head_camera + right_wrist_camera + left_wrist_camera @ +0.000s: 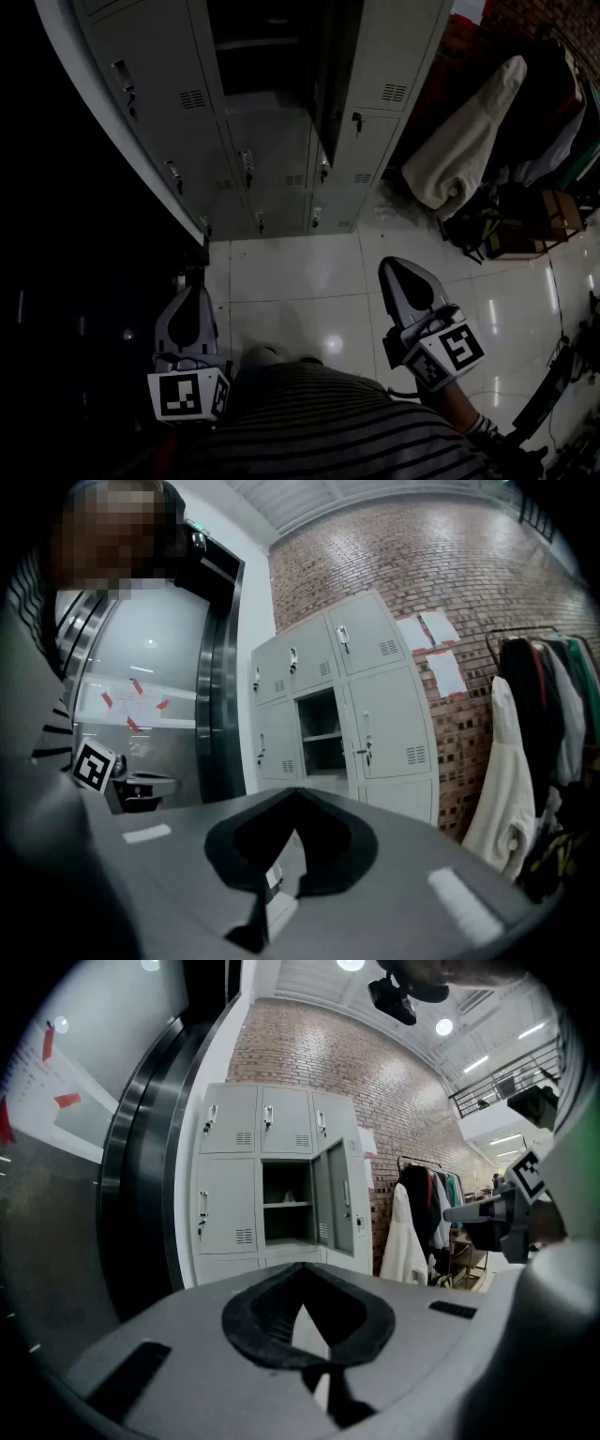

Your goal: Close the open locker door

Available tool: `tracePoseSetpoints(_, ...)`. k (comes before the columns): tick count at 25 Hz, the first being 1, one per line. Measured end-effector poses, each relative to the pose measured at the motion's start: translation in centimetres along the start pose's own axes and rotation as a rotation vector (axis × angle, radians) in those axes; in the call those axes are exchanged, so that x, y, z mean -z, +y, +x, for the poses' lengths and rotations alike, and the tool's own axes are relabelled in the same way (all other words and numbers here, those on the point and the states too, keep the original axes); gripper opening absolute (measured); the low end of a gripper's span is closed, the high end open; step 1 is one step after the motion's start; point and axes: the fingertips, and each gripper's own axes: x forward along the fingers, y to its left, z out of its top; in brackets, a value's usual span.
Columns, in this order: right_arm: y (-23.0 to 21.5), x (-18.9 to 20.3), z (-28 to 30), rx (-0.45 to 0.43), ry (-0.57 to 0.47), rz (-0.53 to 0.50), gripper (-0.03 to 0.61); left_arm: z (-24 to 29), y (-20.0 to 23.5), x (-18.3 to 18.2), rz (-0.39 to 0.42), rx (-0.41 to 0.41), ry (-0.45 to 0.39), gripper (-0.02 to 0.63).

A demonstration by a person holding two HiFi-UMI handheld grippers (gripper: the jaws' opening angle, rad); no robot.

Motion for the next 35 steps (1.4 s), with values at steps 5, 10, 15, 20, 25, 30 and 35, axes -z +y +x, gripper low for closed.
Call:
tracePoseSetpoints(5, -3.2, -2.8, 3.3, 0.021, -0.073, -0.071, 0.002, 2.4, 0.6, 0.4, -0.005, 0.009, -0.011, 0.004)
tracePoseSetpoints(10, -7.1, -6.3, 8.8, 0.083, -0.127, -0.117, 0.003, 7.5, 2.7, 0.0, -0.014, 0.038, -0.037, 0.004)
tracePoseSetpoints(15, -10.6, -10.5, 15.6, 0.079, -0.178, -0.099, 0.111, 14.9, 6.1, -2.4, 0.022, 0.086, -0.074, 0.003)
tracePoseSetpoints(20, -12.6, -12.6, 19.9, -0.063, -0.198, -0.089, 0.15, 22.1, 8.6, -5.4, 0.047, 0.178, -0.088, 0.003)
tracePoseSetpoints(25, -12.9, -12.2, 21.7, -0.144, -0.173, -0.076, 0.15, 27.3, 9.5, -7.2, 0.071, 0.268, -0.097, 0.003)
tracePoseSetpoints(30, -12.5, -12.1, 22.3, -0.195, -0.193, -0.035, 0.149, 29.7, 8.8, -7.8, 0.081, 0.356, -0.093, 0.004)
tracePoseSetpoints(35, -10.2, -11.3, 23.7, -0.23, -0.149, -0.086, 0.148, 30.6, 9.0, -7.9, 0.078, 0.383, -0.094, 0.003)
